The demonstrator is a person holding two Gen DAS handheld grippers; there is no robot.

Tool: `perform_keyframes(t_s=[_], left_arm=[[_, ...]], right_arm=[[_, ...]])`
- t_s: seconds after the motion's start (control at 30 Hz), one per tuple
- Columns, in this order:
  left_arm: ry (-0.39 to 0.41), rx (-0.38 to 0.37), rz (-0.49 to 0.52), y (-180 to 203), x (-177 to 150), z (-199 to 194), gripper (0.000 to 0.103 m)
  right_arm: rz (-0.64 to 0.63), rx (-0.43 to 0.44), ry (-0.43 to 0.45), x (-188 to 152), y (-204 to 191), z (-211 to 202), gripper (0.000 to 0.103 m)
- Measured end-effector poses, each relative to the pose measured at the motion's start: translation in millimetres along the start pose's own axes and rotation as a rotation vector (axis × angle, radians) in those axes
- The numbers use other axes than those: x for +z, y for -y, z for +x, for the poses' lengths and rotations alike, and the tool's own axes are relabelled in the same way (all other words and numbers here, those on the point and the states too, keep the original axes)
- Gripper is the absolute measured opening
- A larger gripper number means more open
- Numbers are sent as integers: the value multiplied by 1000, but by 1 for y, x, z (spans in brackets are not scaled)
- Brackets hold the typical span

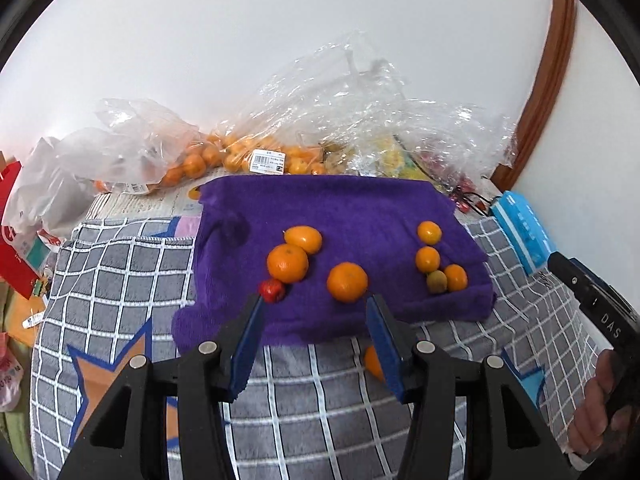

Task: Organize fruits
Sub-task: 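Withdraw both tools back from the towel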

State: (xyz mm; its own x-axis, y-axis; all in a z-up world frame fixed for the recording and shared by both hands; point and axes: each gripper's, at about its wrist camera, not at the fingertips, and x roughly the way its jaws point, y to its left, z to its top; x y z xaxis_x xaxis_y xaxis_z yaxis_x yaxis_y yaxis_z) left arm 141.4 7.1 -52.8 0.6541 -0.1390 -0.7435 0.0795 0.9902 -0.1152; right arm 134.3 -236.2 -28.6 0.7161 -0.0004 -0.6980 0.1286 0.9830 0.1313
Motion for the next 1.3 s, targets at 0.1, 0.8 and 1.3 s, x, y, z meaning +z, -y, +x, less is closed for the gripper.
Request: perform_keyframes(t_s=[0.1, 0.8, 1.3], left_arm=[[13, 18, 19, 4, -7, -10, 50], [32, 5, 19, -6, -45, -53, 50], [-13, 23, 22, -26, -70, -38, 50]], right_arm=[[4, -2, 13, -5, 5, -15, 53], [-97, 24, 3, -62, -34, -59, 53], [-128, 38, -57, -86, -55, -41, 53]])
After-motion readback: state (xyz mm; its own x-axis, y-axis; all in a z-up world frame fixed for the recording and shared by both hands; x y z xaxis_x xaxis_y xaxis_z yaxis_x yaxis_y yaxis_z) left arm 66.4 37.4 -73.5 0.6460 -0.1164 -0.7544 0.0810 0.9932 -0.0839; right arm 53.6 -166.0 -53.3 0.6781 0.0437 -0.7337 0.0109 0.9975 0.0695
